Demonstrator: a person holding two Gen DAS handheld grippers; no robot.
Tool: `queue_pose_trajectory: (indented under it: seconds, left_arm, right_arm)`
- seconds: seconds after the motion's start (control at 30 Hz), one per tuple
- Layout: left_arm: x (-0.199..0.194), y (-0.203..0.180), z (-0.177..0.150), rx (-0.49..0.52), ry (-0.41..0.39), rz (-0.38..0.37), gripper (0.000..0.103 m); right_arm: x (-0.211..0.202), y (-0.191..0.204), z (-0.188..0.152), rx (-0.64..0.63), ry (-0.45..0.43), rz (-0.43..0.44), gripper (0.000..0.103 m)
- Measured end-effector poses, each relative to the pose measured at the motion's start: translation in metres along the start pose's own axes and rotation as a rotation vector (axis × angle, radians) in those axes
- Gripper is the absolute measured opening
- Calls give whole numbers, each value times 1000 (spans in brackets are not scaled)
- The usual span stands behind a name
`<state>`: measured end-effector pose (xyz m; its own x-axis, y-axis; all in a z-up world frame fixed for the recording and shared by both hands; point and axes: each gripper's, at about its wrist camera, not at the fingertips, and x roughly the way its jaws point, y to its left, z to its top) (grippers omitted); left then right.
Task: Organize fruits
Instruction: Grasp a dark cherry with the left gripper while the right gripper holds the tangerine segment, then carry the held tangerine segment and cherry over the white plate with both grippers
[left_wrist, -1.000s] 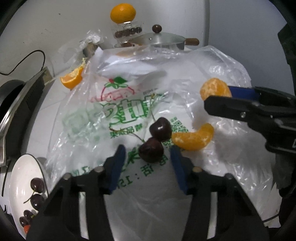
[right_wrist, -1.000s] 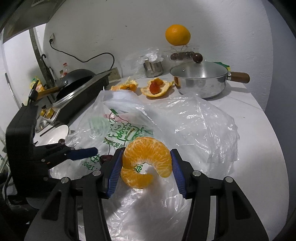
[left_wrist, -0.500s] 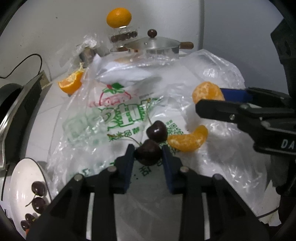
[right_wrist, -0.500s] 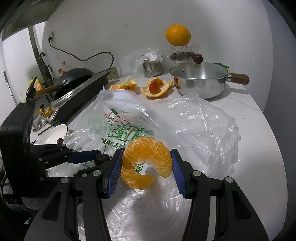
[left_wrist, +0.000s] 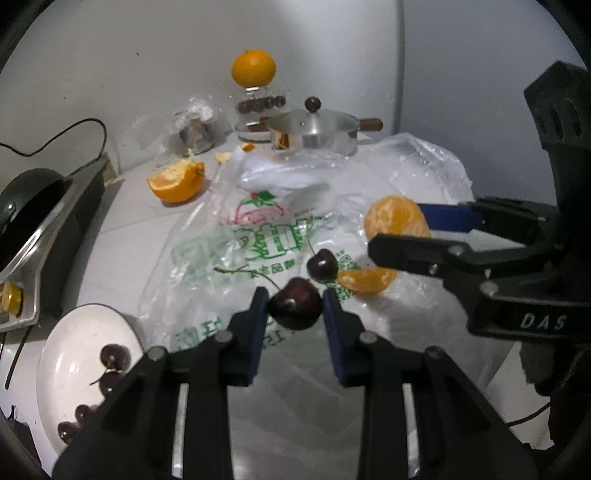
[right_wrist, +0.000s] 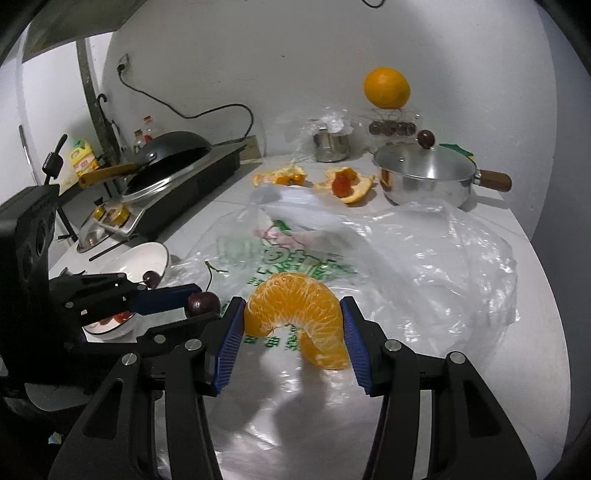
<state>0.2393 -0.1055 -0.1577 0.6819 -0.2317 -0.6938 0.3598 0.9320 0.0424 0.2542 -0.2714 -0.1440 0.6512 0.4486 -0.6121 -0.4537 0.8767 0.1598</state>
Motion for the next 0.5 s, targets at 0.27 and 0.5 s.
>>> queue_pose_trajectory:
  seconds: [0.27, 0.5]
  left_arm:
    - [-29, 21, -10, -26, -39, 17, 31]
    - [-46, 45, -24, -62, -59, 41, 31]
  right_arm:
    - [-1, 31, 6, -38, -1, 10, 55]
    - [4, 61, 10, -75, 9, 22, 55]
